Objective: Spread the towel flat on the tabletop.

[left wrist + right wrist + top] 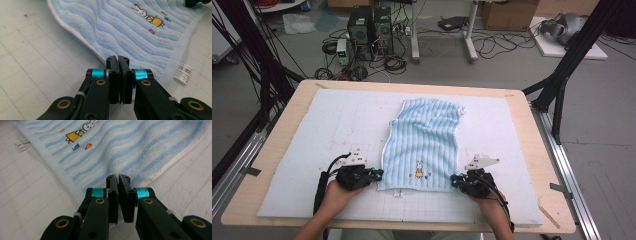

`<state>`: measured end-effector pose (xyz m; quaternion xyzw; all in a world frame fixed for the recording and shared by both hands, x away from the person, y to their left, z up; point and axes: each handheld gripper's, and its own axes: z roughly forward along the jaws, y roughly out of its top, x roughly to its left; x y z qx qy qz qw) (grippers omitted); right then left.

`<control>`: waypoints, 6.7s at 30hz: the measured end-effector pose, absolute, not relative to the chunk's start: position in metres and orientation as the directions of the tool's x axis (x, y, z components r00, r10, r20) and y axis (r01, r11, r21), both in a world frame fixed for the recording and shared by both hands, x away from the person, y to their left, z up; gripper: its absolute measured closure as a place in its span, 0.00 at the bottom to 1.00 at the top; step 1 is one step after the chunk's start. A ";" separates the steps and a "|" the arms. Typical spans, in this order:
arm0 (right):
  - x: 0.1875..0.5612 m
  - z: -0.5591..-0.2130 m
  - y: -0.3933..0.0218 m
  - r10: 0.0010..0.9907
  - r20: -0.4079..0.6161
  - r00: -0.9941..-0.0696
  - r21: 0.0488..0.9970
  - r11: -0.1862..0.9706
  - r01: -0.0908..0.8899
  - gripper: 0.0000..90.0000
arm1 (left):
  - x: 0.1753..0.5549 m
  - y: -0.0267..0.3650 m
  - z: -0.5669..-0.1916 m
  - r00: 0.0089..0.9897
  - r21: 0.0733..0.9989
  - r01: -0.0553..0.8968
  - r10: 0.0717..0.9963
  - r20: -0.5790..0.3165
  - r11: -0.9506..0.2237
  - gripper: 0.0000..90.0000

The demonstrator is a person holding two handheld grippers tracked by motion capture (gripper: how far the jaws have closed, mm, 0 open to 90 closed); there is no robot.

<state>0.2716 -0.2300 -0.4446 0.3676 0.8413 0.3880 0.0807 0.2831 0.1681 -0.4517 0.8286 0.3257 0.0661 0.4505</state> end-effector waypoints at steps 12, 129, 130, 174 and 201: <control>0.231 -0.441 -0.232 0.619 0.185 -0.763 0.678 0.482 0.555 0.95 | 0.250 0.176 -0.451 0.851 0.777 0.451 0.476 -0.224 -0.440 0.97; 0.304 -0.431 -0.252 0.749 0.162 -0.643 0.790 0.292 0.539 0.42 | 0.466 0.159 -0.450 0.441 0.787 0.581 0.893 -0.089 -0.208 0.96; 0.304 -0.431 -0.251 0.748 0.162 -0.643 0.792 0.290 0.537 0.42 | 0.465 0.161 -0.450 0.440 0.791 0.578 0.893 -0.094 -0.201 0.95; 0.338 -0.423 -0.243 0.817 0.116 -0.565 0.812 0.249 0.527 0.43 | 0.374 0.209 -0.423 0.626 0.942 0.335 0.747 -0.224 0.001 0.27; 0.419 -0.443 -0.205 0.846 0.005 -0.533 0.707 0.374 0.600 0.94 | 0.372 0.213 -0.431 0.612 0.930 0.368 0.754 -0.240 -0.003 0.28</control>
